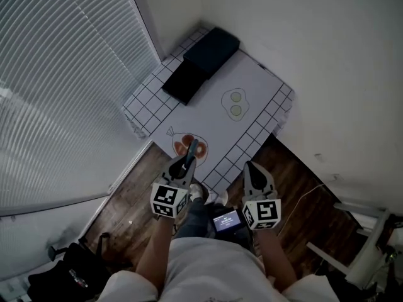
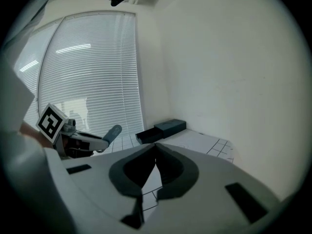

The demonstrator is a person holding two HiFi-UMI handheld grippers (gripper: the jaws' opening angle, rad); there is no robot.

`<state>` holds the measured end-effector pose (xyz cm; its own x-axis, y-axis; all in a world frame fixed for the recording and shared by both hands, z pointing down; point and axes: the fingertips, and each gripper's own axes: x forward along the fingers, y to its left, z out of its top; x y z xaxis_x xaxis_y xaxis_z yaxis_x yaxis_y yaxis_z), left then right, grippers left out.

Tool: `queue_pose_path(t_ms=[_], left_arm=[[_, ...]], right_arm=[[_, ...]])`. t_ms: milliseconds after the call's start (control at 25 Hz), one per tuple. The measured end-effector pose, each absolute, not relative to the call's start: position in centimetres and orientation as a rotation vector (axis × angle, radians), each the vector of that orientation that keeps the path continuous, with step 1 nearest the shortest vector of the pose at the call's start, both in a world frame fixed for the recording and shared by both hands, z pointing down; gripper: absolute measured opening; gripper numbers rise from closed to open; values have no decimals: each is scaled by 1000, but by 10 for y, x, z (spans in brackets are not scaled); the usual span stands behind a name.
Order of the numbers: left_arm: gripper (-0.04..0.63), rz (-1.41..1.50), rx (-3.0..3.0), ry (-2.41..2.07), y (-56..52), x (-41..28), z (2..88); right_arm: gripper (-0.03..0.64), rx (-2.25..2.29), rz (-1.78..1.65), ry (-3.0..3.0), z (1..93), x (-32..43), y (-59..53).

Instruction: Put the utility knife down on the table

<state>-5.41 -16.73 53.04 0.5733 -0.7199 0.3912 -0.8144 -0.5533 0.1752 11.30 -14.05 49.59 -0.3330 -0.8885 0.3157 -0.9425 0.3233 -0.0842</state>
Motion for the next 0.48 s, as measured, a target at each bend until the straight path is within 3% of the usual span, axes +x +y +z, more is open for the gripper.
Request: queue_pose_path(t_ms=[480], left_arm=[[75, 517, 2447, -1094, -177, -45, 592]], right_arm=[[8, 1618, 428, -2354, 550, 107, -158]])
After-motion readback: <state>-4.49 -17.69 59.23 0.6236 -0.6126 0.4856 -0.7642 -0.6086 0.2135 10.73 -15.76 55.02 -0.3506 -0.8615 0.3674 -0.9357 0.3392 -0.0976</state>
